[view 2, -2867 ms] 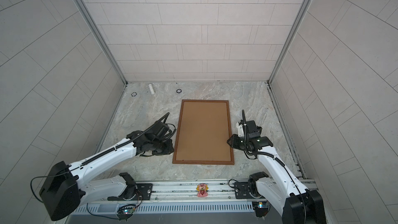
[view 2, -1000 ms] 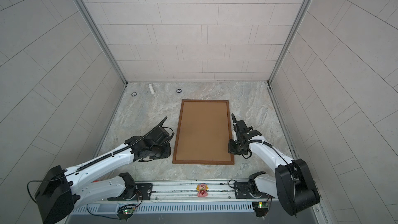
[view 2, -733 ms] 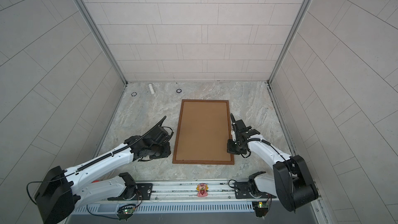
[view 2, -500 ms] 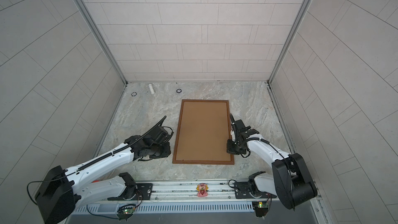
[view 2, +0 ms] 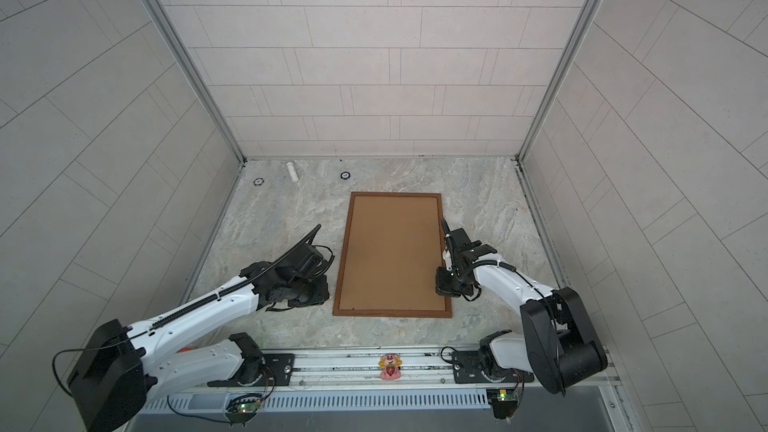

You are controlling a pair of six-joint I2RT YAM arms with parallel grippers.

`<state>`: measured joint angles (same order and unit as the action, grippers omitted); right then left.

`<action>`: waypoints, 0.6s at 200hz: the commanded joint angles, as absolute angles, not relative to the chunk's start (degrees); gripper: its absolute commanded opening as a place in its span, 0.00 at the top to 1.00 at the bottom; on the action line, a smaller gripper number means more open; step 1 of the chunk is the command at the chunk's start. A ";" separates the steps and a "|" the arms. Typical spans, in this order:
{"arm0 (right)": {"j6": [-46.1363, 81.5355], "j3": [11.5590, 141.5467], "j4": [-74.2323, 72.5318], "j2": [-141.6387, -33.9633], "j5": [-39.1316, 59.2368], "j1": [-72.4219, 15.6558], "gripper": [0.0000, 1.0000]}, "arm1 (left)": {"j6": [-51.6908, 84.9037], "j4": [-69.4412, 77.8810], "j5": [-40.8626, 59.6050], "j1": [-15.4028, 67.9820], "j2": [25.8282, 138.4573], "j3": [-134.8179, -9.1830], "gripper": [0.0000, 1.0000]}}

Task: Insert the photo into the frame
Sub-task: 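Press the board's near corners into the frame with both grippers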

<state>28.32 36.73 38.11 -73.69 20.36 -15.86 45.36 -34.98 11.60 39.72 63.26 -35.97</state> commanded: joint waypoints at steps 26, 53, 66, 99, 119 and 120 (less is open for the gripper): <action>25.89 42.67 46.67 -68.96 15.29 -16.09 1.00 | 44.22 -36.04 11.39 38.51 62.29 -35.11 0.80; 25.75 41.79 45.45 -70.22 16.17 -16.08 1.00 | 44.08 -35.77 11.84 38.50 62.63 -35.16 0.80; 25.76 41.04 44.52 -71.41 16.88 -16.08 1.00 | 43.86 -35.47 12.62 38.49 63.30 -35.18 0.80; 26.37 39.28 41.13 -73.20 18.76 -16.43 1.00 | 41.83 -32.87 17.80 38.50 66.20 -35.25 0.84; 26.76 39.02 39.77 -72.59 19.59 -16.52 1.00 | 41.84 -32.12 18.80 39.16 68.44 -35.29 0.90; 26.83 39.02 39.70 -72.46 19.64 -16.52 1.00 | 41.84 -32.06 18.80 39.22 68.54 -35.31 0.90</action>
